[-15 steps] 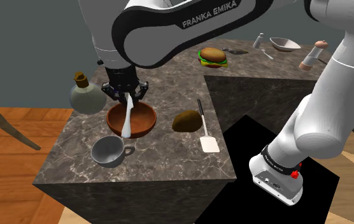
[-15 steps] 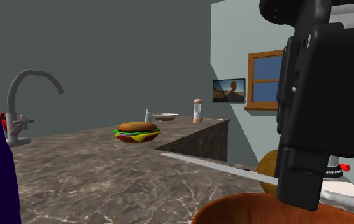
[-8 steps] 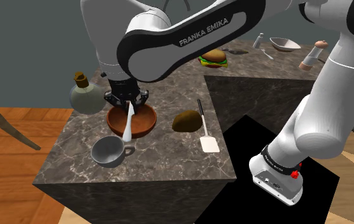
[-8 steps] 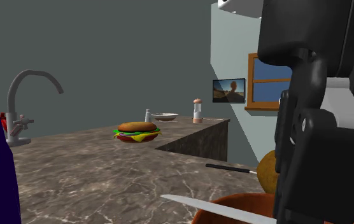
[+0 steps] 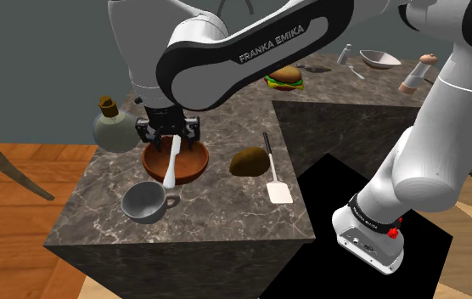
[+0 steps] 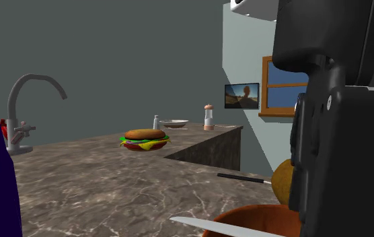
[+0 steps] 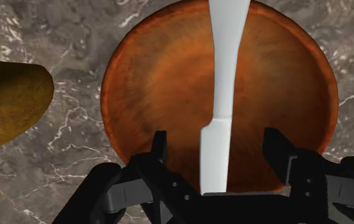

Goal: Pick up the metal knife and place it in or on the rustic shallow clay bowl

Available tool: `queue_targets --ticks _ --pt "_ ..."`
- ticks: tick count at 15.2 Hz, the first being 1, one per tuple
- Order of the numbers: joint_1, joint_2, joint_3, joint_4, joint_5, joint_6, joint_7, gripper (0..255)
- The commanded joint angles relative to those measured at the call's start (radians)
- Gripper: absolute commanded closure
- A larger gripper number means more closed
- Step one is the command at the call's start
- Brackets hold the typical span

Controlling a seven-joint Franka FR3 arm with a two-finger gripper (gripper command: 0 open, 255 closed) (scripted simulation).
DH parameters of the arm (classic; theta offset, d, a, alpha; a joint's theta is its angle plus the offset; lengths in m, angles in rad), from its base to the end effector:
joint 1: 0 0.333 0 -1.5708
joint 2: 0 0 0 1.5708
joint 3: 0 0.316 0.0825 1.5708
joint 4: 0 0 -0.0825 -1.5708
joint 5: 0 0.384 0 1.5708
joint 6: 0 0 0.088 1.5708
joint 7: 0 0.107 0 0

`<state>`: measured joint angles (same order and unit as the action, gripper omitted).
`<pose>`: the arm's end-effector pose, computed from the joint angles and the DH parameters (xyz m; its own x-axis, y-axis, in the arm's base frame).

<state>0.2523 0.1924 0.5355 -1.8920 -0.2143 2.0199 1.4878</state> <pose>0.4381 0.4046 0.4135 0.8177 -0.5688 0.0882 -0.5737 -0.8178 0.0451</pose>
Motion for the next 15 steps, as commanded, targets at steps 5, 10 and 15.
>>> queue_targets --ticks 5,10,15 --pt "0.0 -0.011 0.003 0.021 0.009 -0.03 -0.006 0" --pt "0.002 -0.034 0.01 0.089 0.027 -0.116 -0.018 0" --pt "0.002 -0.034 0.01 0.089 0.027 -0.116 -0.018 0"
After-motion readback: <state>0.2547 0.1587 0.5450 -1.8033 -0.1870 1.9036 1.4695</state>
